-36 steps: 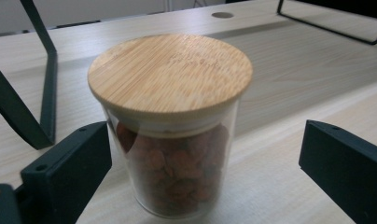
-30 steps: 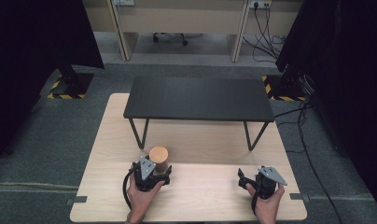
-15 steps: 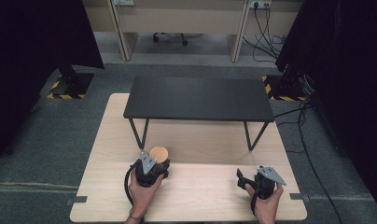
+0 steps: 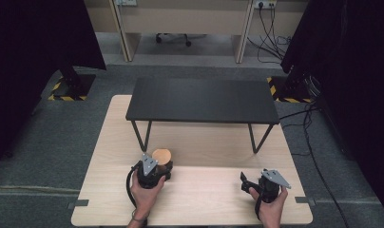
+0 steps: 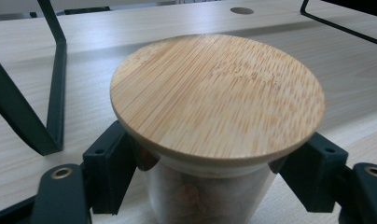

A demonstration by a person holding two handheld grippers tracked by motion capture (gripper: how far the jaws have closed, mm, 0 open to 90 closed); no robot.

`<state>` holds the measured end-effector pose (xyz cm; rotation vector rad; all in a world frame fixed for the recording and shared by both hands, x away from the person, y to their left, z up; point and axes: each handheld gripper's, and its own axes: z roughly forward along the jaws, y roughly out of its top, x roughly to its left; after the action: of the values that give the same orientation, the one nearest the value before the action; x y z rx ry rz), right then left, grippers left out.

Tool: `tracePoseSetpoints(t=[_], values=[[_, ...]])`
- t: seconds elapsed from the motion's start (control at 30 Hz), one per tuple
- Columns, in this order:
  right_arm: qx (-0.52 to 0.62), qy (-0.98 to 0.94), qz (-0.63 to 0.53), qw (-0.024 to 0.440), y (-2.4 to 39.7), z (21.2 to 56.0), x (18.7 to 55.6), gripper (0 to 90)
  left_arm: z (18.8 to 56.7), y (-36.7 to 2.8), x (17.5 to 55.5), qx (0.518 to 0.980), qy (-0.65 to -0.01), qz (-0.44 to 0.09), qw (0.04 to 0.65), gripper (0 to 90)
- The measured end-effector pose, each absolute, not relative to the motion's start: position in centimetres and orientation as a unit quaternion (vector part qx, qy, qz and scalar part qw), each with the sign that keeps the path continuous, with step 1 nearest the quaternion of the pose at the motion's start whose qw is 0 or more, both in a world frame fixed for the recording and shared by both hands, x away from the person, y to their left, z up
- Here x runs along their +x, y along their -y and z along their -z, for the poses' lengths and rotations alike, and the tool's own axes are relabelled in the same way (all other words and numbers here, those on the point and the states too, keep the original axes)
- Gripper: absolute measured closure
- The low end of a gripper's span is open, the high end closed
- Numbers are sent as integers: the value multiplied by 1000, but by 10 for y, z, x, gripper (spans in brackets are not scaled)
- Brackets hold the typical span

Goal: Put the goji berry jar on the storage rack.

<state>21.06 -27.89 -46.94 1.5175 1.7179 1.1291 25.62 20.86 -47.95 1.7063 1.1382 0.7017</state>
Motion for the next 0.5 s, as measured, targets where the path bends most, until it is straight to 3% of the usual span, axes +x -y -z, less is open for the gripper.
tracePoseSetpoints(t=[0.5], values=[[568, -644, -423, 289, 278, 469, 211, 50, 439, -215, 224, 676, -426, -314, 513, 257]])
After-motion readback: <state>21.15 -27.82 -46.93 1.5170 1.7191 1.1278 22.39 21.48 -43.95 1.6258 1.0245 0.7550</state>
